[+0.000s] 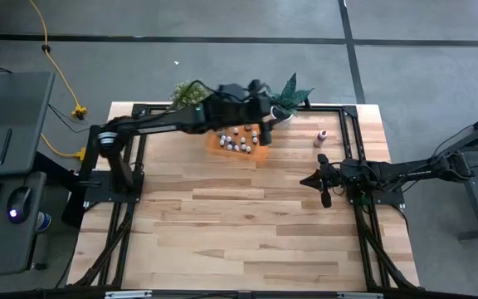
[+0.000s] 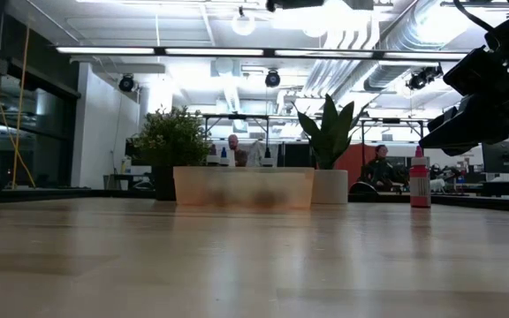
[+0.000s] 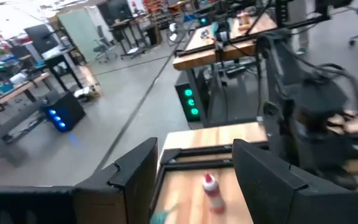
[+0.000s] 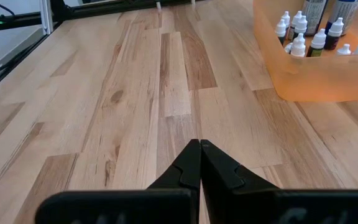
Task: Pick & Place food coloring
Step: Put the large pink bottle into the bin
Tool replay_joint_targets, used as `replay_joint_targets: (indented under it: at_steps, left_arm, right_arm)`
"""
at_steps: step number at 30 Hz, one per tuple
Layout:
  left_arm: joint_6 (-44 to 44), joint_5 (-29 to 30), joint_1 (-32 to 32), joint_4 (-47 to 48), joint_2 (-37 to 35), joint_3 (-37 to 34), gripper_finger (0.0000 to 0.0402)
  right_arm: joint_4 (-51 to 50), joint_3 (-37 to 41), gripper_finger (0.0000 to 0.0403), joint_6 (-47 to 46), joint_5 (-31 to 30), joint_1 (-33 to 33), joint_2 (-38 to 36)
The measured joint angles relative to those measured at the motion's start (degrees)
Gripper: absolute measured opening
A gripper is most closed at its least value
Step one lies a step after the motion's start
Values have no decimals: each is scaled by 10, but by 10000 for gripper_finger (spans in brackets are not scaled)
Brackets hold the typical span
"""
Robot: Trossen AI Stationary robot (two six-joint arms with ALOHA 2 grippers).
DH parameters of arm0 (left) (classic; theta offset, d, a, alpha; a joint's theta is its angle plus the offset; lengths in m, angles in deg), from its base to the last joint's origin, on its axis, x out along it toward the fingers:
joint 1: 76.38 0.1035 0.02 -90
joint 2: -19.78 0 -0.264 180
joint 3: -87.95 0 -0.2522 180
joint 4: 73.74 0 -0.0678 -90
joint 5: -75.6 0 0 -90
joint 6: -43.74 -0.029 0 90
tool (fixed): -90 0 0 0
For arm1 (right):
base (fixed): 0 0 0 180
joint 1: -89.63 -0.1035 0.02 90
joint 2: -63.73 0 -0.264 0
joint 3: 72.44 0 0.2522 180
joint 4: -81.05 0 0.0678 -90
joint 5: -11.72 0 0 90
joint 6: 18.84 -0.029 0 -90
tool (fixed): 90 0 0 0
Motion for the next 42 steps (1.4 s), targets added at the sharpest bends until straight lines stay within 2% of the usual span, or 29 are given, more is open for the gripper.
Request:
replay_joint_targets:
  at_steps: [7, 16, 22, 26, 29, 34, 42]
  left_arm:
    - [6, -57, -1, -17, -153, -188, 202]
    - [51, -89, -1, -37, -328, -439, 202]
    - [116, -168, -1, -146, -406, -610, 202]
    - [146, -205, -1, -162, -433, -689, 202]
    - [167, -202, -1, -164, -447, -738, 202]
    - [201, -185, -1, -251, -457, -832, 202]
    - [231, -145, -1, -249, -598, -905, 202]
  right_arm:
    - [0, 0, 0, 0, 0, 0, 0]
    - [0, 0, 0, 0, 0, 0, 0]
    - [0, 0, 0, 0, 0, 0, 0]
    - [0, 0, 0, 0, 0, 0, 0]
    - [0, 0, 0, 0, 0, 0, 0]
    - [0, 0, 0, 0, 0, 0, 0]
    - [0, 0, 0, 0, 0, 0, 0]
